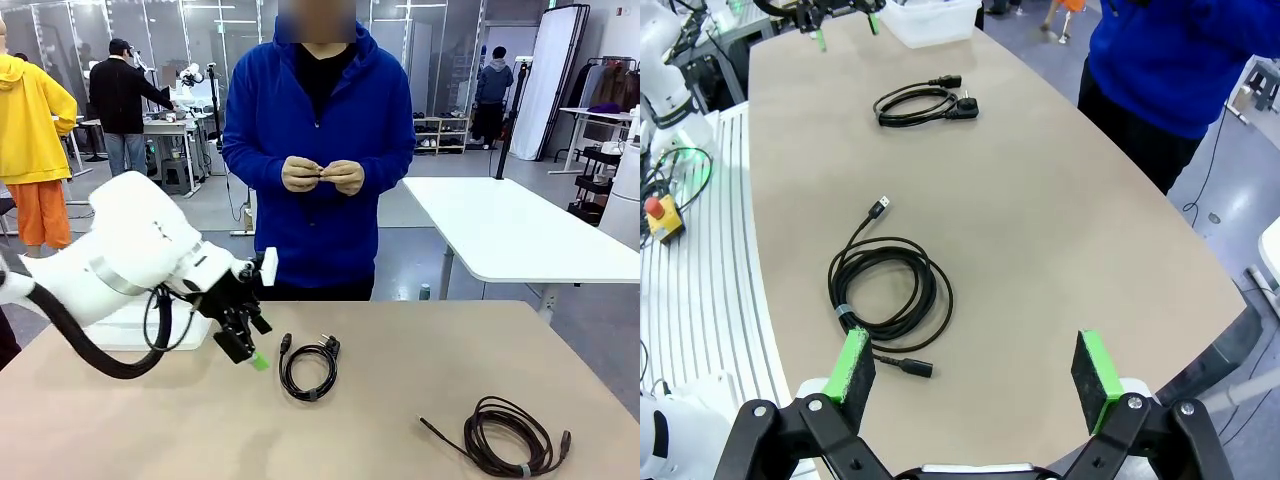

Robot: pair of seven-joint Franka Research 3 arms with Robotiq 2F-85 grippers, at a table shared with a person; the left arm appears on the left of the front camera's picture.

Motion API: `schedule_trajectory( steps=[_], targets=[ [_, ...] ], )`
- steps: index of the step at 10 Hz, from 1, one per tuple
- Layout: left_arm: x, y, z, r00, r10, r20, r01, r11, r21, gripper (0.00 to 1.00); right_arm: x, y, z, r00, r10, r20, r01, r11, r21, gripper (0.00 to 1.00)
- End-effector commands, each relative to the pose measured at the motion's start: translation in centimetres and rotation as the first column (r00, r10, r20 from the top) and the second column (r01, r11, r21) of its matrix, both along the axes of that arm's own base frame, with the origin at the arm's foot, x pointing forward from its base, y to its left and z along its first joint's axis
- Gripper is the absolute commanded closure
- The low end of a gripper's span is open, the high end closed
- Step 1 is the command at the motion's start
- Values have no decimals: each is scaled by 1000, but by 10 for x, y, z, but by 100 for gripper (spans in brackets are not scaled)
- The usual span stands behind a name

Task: Organize and store the cables.
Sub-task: Place the Power Cable into the Organizing box.

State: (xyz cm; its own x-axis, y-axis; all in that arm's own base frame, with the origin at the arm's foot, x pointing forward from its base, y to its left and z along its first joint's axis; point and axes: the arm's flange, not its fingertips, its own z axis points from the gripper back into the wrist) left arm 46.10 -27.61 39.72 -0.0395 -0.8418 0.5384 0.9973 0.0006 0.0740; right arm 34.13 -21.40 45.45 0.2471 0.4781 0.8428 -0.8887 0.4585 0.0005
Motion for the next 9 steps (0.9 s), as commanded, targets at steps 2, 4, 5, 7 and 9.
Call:
schedule_trajectory(
  steps=[2,4,5,7,9],
  targets=[
    [11,-34,-19,1000,29,-10,-28,997,66,0,1,1,0,1000,-1,9,1,1000,13,0],
    [16,-50,-30,1000,31,-3,-30,993,112,0,1,1,0,1000,-1,9,1,1000,13,0],
    [17,-57,-33,1000,24,-8,-22,991,131,0,1,1,0,1000,-1,9,1,1000,13,0],
    [16,-75,-42,1000,-4,-24,8,980,197,0,1,1,0,1000,-1,9,1,1000,13,0],
    [15,-90,-45,999,-28,-21,32,970,242,0,1,1,0,1000,-1,9,1,1000,13,0]
  ],
)
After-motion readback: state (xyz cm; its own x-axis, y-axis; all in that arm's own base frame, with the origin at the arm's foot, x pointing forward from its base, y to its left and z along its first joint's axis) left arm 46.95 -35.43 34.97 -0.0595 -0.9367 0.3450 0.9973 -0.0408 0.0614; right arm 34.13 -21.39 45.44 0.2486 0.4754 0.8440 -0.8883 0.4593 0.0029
